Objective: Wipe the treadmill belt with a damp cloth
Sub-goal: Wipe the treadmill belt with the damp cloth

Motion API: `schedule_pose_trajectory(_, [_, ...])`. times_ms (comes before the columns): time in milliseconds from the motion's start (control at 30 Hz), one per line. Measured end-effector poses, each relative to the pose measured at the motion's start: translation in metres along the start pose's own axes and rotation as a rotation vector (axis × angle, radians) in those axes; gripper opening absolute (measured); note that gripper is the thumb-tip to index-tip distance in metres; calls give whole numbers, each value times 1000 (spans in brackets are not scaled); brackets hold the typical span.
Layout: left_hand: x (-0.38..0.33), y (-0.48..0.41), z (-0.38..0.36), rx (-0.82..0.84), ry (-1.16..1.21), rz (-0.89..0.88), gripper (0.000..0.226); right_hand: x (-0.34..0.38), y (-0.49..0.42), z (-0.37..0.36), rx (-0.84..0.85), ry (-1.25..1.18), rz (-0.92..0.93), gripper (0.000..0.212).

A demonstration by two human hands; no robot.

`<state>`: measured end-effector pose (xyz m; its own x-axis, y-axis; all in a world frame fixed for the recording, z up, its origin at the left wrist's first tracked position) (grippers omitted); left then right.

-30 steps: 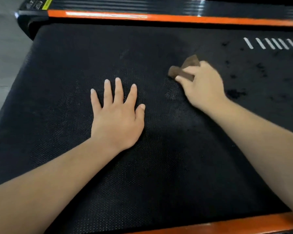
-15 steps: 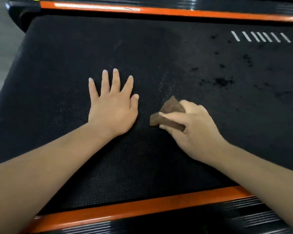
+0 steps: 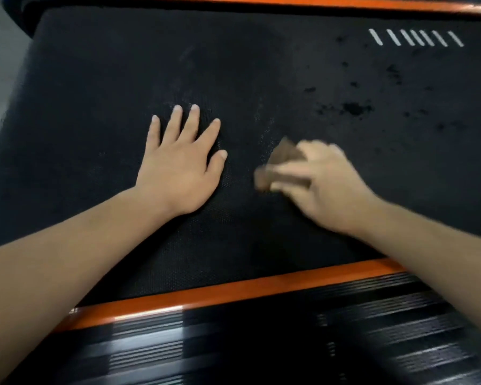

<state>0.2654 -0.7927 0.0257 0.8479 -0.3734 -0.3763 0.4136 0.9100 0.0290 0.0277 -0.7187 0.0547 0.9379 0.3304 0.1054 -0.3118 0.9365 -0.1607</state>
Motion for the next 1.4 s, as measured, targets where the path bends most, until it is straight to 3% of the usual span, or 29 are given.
schedule_pose_trajectory(100, [-1,2,-1,-12,5,0,64,-15,-9,1,-72,-4,-223,27])
schedule_pose_trajectory(167, [-1,2,-2,-13,3,2,64,10,10,1,-32,-56,-146,26])
schedule_pose_trajectory(267, [-1,1,0,-15,0,4,65,44,42,7,176,-236,81,17])
schedule_pose_trajectory(367, [-3,3,3,-8,24,10,63,33,47,16,228,-215,187,16])
schedule_pose_trajectory(567, [-19,7,4,-10,106,55,58,-15,56,23,97,-194,-59,13])
schedule_pose_trajectory(700, [-46,-16,-2,-49,86,13,53,5,65,16,184,-237,159,19])
schedule_pose_trajectory(767, [-50,-28,-5,-54,72,46,53,-15,48,16,127,-148,183,18])
schedule_pose_trajectory(900, [-49,-36,-17,-41,68,154,59,-64,16,8,-51,-33,-105,26])
schedule_pose_trajectory(967, [-50,-38,-20,-64,45,172,61,-53,31,4,-25,-95,-42,26])
schedule_pose_trajectory(1100, [-51,-37,-24,-58,-27,153,63,-38,47,8,125,-187,280,32])
schedule_pose_trajectory(1167, [-49,-37,-24,-63,-28,151,64,-65,9,1,34,-78,226,36])
schedule_pose_trajectory(1267, [-49,-37,-24,-55,-23,158,65,-107,-40,-6,-106,-19,-93,41])
schedule_pose_trajectory(1333, [-50,-37,-24,-52,-28,163,68,-94,-26,-10,-125,-66,-59,36])
schedule_pose_trajectory(1400, [-51,-36,-22,-50,-24,170,70,-68,5,-7,-74,-146,118,34])
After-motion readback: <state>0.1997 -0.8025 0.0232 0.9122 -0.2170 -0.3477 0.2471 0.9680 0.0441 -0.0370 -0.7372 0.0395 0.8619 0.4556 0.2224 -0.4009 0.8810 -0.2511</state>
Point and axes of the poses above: each hand's wrist, its own y-axis away from the middle knuckle, its own z-axis out of the back of the hand, x = y × z, the point moved 1 cm from there along -y, towards the middle knuckle, and after that the axes turned 12 degrees about y, right-handed, at the moved point
